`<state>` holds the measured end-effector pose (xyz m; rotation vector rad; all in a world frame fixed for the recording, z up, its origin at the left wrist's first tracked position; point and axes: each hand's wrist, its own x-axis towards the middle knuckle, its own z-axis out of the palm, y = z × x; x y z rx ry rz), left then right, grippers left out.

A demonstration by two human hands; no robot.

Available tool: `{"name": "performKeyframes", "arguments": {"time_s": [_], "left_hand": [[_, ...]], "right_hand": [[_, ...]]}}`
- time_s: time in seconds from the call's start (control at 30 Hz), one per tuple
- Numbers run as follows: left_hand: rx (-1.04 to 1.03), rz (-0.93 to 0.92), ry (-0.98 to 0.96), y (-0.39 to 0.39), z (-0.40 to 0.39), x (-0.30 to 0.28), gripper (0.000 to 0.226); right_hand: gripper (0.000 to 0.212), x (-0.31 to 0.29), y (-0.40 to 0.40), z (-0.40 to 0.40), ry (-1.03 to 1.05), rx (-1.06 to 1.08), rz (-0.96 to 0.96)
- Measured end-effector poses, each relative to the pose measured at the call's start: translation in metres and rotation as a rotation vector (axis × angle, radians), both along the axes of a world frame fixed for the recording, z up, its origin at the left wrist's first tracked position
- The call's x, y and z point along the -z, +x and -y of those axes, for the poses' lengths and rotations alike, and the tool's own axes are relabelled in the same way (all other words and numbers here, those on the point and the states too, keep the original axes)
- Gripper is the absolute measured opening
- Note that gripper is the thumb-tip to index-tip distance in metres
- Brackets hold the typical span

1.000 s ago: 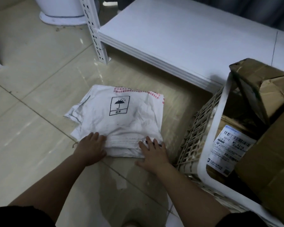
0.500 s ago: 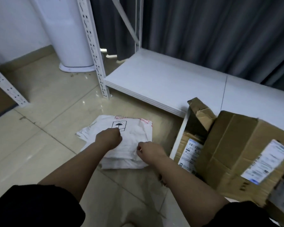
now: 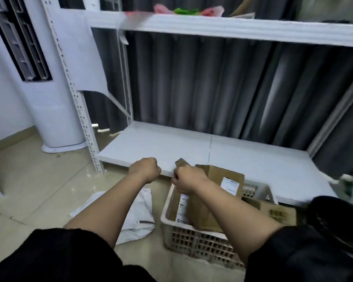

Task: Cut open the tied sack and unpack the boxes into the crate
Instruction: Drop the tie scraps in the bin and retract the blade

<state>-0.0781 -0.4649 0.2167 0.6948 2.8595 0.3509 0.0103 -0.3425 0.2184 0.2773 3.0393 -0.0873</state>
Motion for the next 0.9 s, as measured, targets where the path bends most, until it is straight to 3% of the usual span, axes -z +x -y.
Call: {"name": "performKeyframes", "arguments": {"time_s": [0.4,0.9], "left_hand": [[0.297,-0.258,-0.092,0.147,-0.103,-0.082,0.033],[0.547,-0.208,-0.163,0.247,-0.212,-0.055,0.032]], "right_hand": [[0.028,-0.075,0.168,-0.099,0.093,0.364,-0.083],[0.032,-0.04,0.274,-0.204,0.034,0.586,0.062]]}}
